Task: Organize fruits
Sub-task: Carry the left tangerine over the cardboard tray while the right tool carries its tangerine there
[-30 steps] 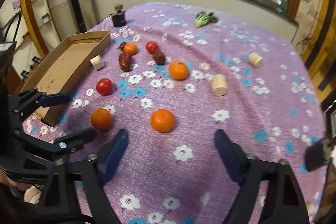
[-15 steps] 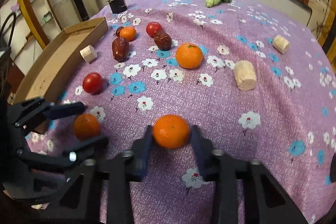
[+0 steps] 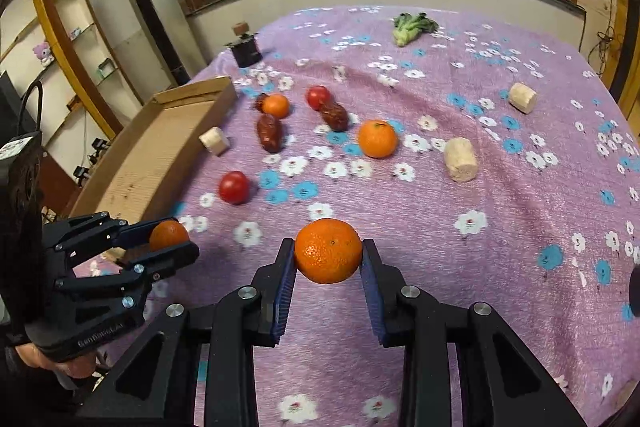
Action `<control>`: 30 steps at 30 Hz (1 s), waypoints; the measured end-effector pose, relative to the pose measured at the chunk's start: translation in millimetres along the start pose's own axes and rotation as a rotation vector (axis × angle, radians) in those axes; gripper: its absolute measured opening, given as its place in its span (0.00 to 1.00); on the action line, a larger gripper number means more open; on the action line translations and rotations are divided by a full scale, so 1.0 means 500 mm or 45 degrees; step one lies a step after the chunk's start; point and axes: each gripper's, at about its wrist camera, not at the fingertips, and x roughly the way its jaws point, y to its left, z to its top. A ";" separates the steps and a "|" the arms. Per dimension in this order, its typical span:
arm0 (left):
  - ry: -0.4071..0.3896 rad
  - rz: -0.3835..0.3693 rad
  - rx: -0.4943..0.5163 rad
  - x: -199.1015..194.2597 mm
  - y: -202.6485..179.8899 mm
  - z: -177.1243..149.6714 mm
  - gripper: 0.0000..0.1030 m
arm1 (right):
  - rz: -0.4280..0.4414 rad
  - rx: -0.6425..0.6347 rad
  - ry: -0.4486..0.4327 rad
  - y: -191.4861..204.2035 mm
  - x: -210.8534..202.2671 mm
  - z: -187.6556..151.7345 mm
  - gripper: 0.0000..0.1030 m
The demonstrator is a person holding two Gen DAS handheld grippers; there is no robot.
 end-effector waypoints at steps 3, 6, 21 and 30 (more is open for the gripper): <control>-0.018 0.003 -0.033 -0.019 0.027 -0.007 0.29 | 0.032 -0.026 -0.006 0.032 -0.007 0.002 0.32; -0.033 0.018 -0.066 -0.036 0.056 -0.016 0.29 | 0.078 -0.059 -0.008 0.067 -0.009 0.002 0.32; -0.086 0.149 -0.208 -0.092 0.192 -0.061 0.29 | 0.232 -0.236 0.029 0.244 0.032 0.025 0.32; -0.093 0.201 -0.294 -0.103 0.268 -0.077 0.29 | 0.322 -0.324 0.052 0.333 0.068 0.048 0.31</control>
